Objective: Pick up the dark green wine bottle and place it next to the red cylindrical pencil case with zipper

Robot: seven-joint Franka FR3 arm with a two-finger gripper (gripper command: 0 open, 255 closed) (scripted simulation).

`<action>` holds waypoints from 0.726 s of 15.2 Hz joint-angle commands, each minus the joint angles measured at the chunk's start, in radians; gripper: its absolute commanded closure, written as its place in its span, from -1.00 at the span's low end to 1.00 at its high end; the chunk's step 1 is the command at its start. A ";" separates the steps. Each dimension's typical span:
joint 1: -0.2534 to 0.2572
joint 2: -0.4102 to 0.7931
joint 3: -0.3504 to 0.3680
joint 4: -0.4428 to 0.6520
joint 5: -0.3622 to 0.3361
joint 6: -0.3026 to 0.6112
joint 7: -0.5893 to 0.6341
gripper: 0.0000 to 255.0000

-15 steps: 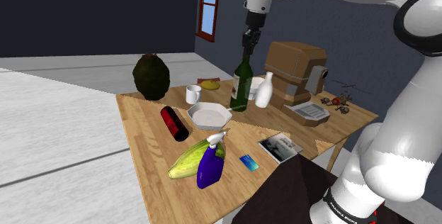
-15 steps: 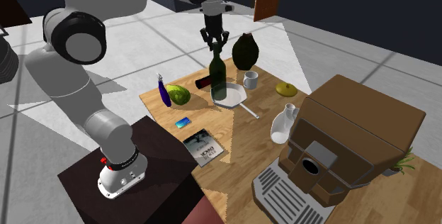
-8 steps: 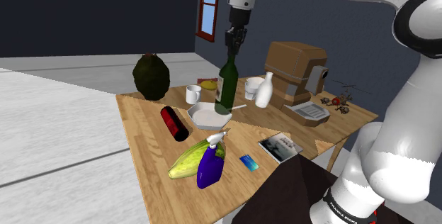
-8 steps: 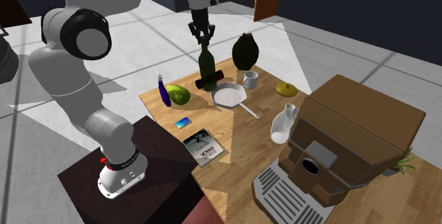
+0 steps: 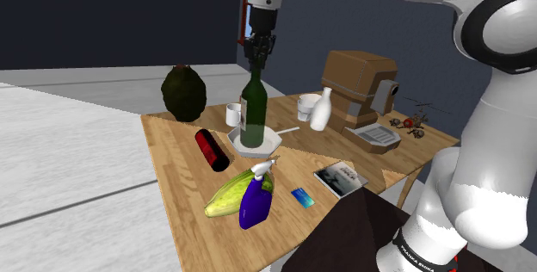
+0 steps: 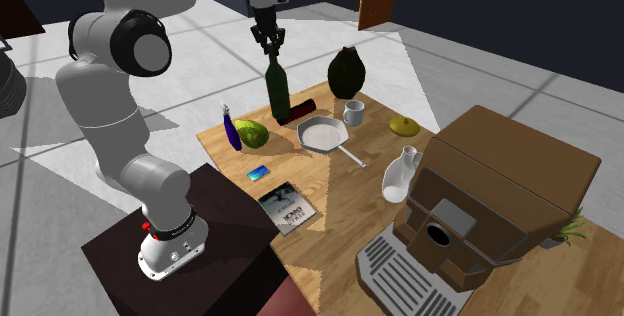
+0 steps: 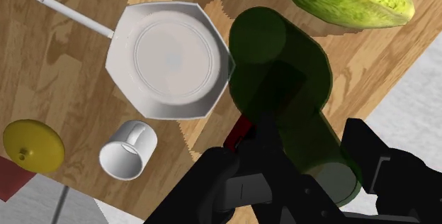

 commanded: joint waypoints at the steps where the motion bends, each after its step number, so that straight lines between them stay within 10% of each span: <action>1: 0.024 0.027 0.020 0.035 0.000 -0.010 0.046 1.00; 11: 0.055 0.056 0.044 -0.034 -0.002 0.087 0.104 1.00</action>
